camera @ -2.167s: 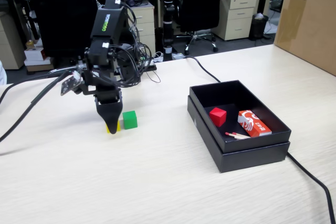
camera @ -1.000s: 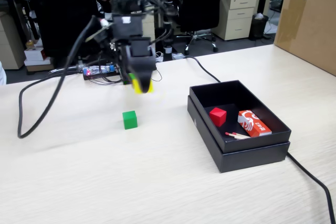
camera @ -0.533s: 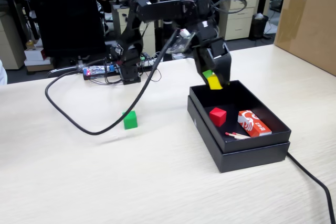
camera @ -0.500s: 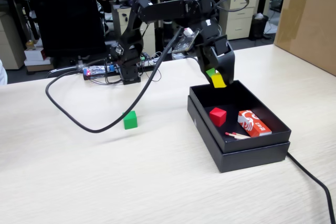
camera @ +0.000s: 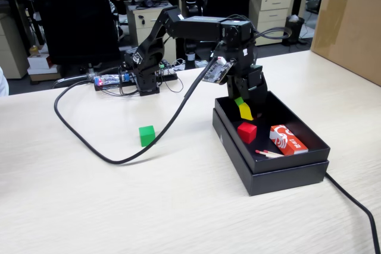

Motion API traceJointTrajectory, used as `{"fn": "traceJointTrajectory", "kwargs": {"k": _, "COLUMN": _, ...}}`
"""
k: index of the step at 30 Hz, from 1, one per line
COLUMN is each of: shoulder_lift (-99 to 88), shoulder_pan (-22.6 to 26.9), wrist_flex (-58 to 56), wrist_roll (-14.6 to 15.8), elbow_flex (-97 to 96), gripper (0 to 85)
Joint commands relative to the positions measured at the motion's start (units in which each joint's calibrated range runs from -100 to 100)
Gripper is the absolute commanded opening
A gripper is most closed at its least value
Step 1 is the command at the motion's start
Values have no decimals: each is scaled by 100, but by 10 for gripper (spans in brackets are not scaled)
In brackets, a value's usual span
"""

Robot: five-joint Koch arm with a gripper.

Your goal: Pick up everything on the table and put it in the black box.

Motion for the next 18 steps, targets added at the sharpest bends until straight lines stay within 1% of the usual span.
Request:
{"fn": "traceJointTrajectory", "kwargs": {"k": 1, "shoulder_lift": -102, "shoulder_pan": -49, "wrist_flex": -22, "wrist_roll": 0, "elbow_flex": 393, "gripper": 13}}
{"fn": "traceJointTrajectory", "kwargs": {"k": 2, "shoulder_lift": -80, "shoulder_pan": -54, "wrist_flex": -22, "wrist_roll": 0, "elbow_flex": 366, "gripper": 61}}
{"fn": "traceJointTrajectory", "kwargs": {"k": 3, "shoulder_lift": -45, "shoulder_pan": -54, "wrist_flex": -56, "wrist_roll": 0, "elbow_flex": 312, "gripper": 128}}
{"fn": "traceJointTrajectory", "kwargs": {"k": 7, "shoulder_lift": -125, "shoulder_pan": -59, "wrist_flex": -108, "wrist_roll": -5, "elbow_flex": 58, "gripper": 314}}
{"fn": "traceJointTrajectory", "kwargs": {"k": 8, "shoulder_lift": -298, "shoulder_pan": -68, "wrist_flex": -108, "wrist_roll": -5, "elbow_flex": -42, "gripper": 379}}
{"fn": "traceJointTrajectory", "kwargs": {"k": 9, "shoulder_lift": -412, "shoulder_pan": -78, "wrist_flex": -108, "wrist_roll": -5, "elbow_flex": -69, "gripper": 396}}
{"fn": "traceJointTrajectory", "kwargs": {"k": 12, "shoulder_lift": -940, "shoulder_pan": -103, "wrist_flex": -108, "wrist_roll": -15, "elbow_flex": -114, "gripper": 396}}
{"fn": "traceJointTrajectory", "kwargs": {"k": 18, "shoulder_lift": -2856, "shoulder_pan": -225, "wrist_flex": -99, "wrist_roll": -49, "elbow_flex": -559, "gripper": 396}}
